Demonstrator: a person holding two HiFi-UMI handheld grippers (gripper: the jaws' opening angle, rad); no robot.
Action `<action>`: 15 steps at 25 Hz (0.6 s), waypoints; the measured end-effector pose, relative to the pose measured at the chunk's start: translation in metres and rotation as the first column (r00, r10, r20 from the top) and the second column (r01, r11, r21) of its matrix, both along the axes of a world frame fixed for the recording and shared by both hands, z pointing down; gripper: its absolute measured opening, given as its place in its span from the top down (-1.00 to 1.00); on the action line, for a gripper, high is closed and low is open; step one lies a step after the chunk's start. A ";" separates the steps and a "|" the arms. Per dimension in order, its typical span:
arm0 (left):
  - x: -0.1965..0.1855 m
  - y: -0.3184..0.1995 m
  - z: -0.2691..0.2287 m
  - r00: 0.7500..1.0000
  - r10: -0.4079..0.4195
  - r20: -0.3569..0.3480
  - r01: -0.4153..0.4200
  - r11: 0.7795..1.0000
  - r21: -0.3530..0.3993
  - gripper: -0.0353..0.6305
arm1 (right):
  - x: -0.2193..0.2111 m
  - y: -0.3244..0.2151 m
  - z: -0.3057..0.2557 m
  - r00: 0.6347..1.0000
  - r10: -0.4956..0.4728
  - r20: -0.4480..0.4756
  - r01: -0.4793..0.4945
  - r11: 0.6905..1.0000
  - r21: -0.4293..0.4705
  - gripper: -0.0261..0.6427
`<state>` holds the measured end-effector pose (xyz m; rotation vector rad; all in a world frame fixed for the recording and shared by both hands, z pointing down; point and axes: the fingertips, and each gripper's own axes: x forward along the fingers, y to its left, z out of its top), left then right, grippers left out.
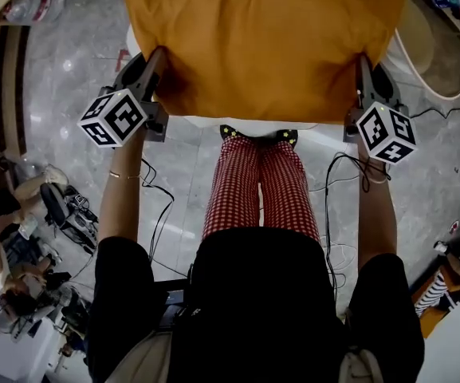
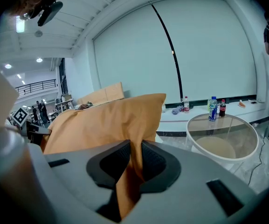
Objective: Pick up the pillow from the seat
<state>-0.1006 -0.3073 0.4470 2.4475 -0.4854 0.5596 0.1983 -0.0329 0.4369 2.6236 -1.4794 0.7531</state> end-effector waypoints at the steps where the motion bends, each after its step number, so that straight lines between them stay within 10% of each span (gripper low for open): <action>1: 0.001 0.000 -0.004 1.000 0.000 0.001 0.000 1.000 0.007 0.60 | 0.001 -0.001 -0.003 1.000 0.001 -0.002 -0.001 1.000 0.005 0.69; 15: 0.002 -0.006 -0.065 1.000 0.000 0.000 0.000 0.996 0.087 0.60 | 0.004 -0.011 -0.057 1.000 0.000 -0.018 0.001 0.998 0.063 0.69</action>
